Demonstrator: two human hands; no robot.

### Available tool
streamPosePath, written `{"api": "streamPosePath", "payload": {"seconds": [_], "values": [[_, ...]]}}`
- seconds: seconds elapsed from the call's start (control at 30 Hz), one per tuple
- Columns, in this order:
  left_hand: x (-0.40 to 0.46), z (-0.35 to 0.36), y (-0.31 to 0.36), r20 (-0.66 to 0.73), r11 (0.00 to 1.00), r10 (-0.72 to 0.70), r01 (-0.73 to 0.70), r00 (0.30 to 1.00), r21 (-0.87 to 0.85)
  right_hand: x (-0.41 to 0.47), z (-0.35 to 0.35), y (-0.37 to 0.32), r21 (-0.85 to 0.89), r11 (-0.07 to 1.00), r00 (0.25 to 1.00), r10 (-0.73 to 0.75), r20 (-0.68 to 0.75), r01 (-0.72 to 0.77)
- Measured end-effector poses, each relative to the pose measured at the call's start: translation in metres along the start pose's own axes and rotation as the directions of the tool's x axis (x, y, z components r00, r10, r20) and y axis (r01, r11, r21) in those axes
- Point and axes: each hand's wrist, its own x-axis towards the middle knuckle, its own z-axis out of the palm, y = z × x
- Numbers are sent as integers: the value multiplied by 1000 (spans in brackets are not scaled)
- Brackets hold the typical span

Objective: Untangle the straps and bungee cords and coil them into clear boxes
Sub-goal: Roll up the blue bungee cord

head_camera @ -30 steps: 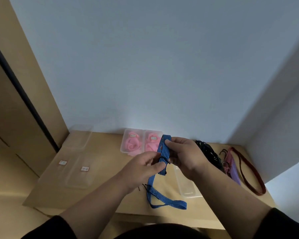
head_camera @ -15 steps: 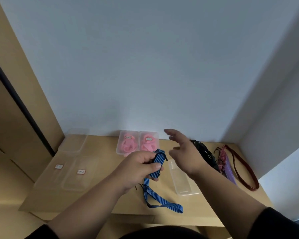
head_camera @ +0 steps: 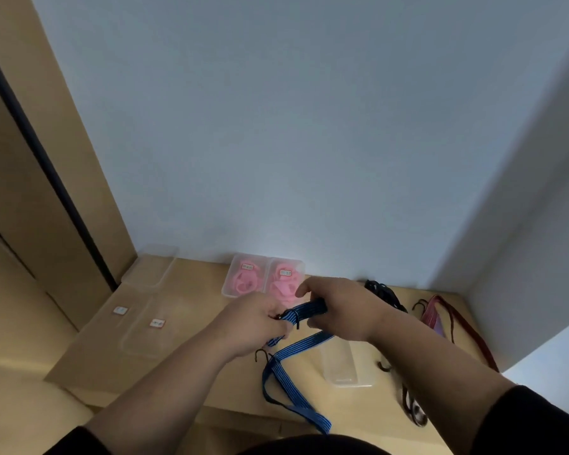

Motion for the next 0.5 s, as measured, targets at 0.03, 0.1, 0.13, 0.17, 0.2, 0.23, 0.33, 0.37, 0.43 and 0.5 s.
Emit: {"api": "streamPosePath", "payload": {"seconds": [0.03, 0.1, 0.13, 0.17, 0.2, 0.23, 0.33, 0.37, 0.43, 0.5], "values": [[2, 2, -1, -30, 999, -26, 26, 999, 29, 1, 1, -1, -40, 999, 1000, -1, -13, 1], [6, 11, 0, -89, 997, -67, 71, 994, 34, 2, 3, 3, -57, 998, 999, 9, -33, -11], [8, 16, 1, -115, 996, -87, 89, 990, 14, 3, 5, 4, -34, 999, 999, 34, -37, -35], [10, 20, 1, -145, 994, -111, 108, 983, -31, 3, 7, 5, -23, 998, 997, 60, -40, -61], [12, 24, 1, -179, 987, -143, 127, 973, -97, 4, 9, 6, -42, 997, 996, 68, -50, -70], [13, 27, 1, -215, 978, -172, 142, 961, -151, 4, 12, 7, -82, 995, 996, 59, -67, -64], [20, 37, 2, -299, 959, -219, 148, 929, -241, 1, 23, 6, -195, 981, 991, -10, -134, -16], [22, 40, 4, -309, 941, -236, 137, 921, -310, 0, 27, 6, -221, 975, 989, -27, -147, -6], [27, 44, 7, -312, 893, -276, 122, 909, -434, -1, 33, 5, -235, 972, 987, -28, -157, -10], [30, 47, 8, -311, 864, -299, 118, 902, -490, -1, 36, 7, -197, 980, 988, -18, -150, -13]]}}
